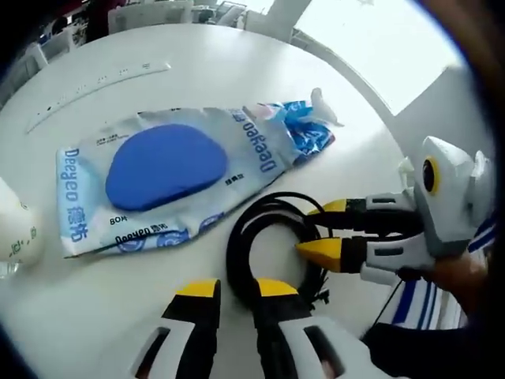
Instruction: Arrange the tabletop items into an orderly group along one side of the table until the central work area is clear of visible clutter.
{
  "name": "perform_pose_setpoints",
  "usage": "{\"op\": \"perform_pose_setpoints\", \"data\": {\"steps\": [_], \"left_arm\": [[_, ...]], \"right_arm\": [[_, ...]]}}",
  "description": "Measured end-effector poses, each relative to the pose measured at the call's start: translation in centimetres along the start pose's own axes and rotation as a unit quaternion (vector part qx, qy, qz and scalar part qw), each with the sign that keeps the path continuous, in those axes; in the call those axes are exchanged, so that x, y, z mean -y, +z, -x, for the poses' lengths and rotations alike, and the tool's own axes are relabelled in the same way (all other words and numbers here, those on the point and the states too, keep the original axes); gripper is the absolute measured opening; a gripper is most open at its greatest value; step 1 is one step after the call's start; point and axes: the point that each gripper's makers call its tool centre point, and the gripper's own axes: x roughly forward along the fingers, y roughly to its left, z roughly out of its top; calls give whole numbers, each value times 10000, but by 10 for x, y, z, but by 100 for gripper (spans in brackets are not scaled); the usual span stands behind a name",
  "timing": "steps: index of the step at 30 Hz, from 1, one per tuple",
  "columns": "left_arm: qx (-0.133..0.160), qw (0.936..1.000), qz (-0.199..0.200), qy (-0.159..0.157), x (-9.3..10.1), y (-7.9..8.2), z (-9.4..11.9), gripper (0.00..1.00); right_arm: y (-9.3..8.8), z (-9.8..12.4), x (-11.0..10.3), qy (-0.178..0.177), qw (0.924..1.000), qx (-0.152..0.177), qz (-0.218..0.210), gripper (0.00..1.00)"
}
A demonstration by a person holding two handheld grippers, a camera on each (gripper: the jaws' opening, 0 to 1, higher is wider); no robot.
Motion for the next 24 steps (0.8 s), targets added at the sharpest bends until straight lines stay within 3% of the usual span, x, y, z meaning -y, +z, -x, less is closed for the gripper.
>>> {"op": "perform_pose_setpoints", "data": {"steps": [7, 18, 24], "left_arm": [[4, 10000, 89, 17, 0, 0, -2, 4], [-80, 9999, 93, -94, 4, -3, 1, 2], [-132, 9991, 318, -232, 8, -4, 6, 1]], "right_arm": [[-1, 1, 1, 35, 9992, -36, -394, 13], [-1, 8, -2, 19, 9976, -99, -691, 7], [-3, 15, -5, 42, 9959, -246, -874, 4]]}}
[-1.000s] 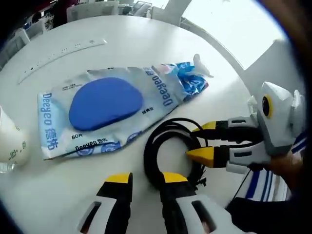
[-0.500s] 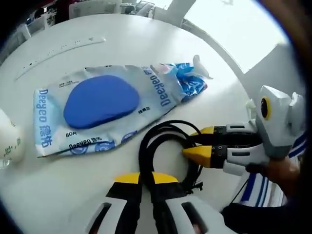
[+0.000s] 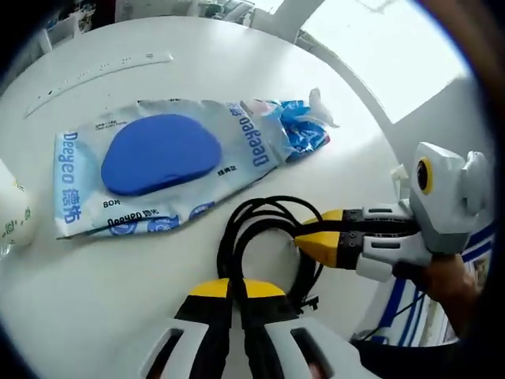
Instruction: Arrange the tabletop items into an orderly group along one side of the table until the central work area is clear of visible clutter.
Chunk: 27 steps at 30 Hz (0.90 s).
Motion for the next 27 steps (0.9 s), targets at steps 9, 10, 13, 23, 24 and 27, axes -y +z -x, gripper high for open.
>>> {"op": "perform_pose_setpoints", "data": {"steps": [9, 10, 13, 23, 24, 27], "left_arm": [[106, 9999, -41, -86, 6, 5, 11, 0], [111, 9999, -44, -93, 7, 5, 11, 0], [137, 9998, -89, -93, 10, 5, 14, 0], [351, 9992, -177, -105, 18, 16, 22, 0], [365, 9991, -188, -105, 18, 17, 23, 0], [423, 9988, -207, -125, 22, 21, 24, 0]], "right_arm": [[5, 11, -3, -17, 10000, 55, -47, 3], [6, 12, -3, -24, 10000, 75, -38, 3], [8, 14, -3, -40, 9999, 112, -2, 3], [18, 25, 2, -72, 9996, 278, -64, 2], [19, 25, 2, -74, 9995, 286, -74, 2], [22, 26, 8, -95, 9994, 317, -85, 2]]}}
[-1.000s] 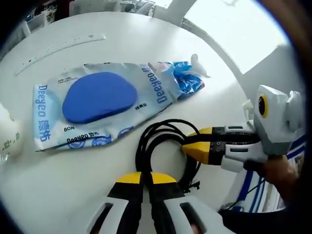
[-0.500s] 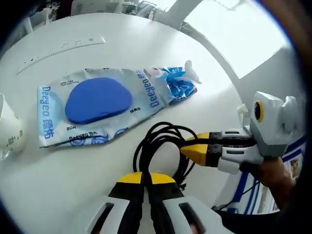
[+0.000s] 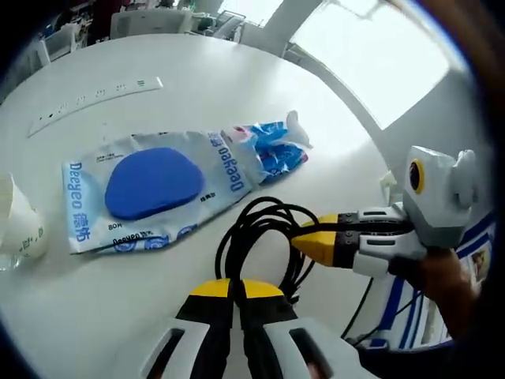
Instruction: Arrange the tabletop items into an orderly group along one side of the table until the central work area is clear of visible clutter.
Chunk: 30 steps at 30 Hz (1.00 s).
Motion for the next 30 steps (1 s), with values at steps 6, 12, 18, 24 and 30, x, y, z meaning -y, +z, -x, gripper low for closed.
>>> {"op": "perform_pose_setpoints", "data": {"steps": [6, 12, 18, 24, 30], "left_arm": [[39, 10000, -58, -56, 8, 7, -1, 0], [42, 9999, -89, -135, 18, 12, -6, 0], [27, 9997, -98, -202, 28, 13, -13, 0], [3, 9997, -22, -237, 33, 13, -22, 0], [-71, 9997, 53, -244, 35, 11, -36, 0]], "right_arm": [[2, 9, 6, -47, 10000, 20, -51, 2], [1, 14, 19, -104, 9999, -17, -119, 2], [-3, 17, 29, -163, 9997, -84, -137, 2], [-10, 17, 36, -218, 9994, -186, -185, 3], [-18, 10, 46, -246, 9988, -334, -254, 3]]}}
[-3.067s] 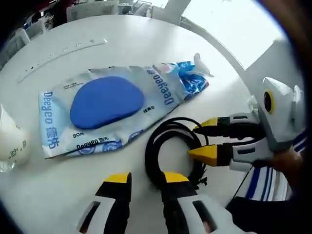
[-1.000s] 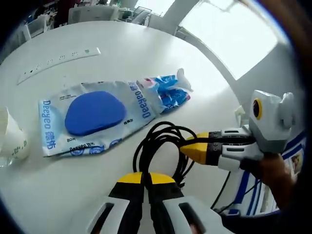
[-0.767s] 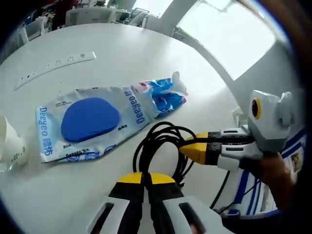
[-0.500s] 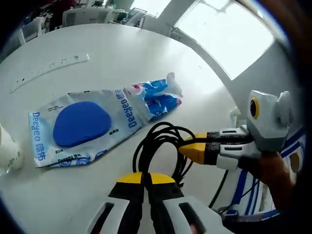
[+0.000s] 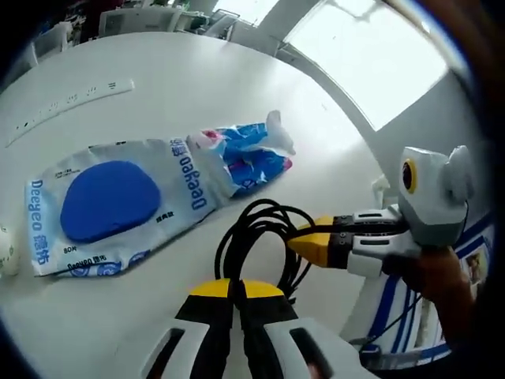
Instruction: Arrange the tabletop items into an orderly group along one side of the table until the central work area is clear of visible clutter.
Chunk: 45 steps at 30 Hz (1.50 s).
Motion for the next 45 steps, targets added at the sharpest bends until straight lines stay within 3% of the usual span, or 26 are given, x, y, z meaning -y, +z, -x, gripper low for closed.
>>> {"op": "perform_pose_setpoints", "data": {"steps": [22, 27, 31, 38, 45], "left_arm": [[7, 9997, -29, 222, -15, -1, -20, 2], [37, 9997, -187, 169, -14, -1, -19, 4], [108, 9995, -252, 159, -14, 1, -15, 13], [233, 9989, -403, 99, -12, 2, -7, 24], [455, 9976, -455, 253, -19, -3, 10, 30]], "right_arm": [[-4, -28, 12, 75, 9998, 106, -129, 6], [-3, -28, 11, 80, 9996, 187, 176, 6], [1, -26, 9, 18, 9987, 360, 373, 7], [11, -16, 3, 79, 9967, 702, 408, 17], [22, -1, -9, 162, 9933, 1005, 552, 33]]}}
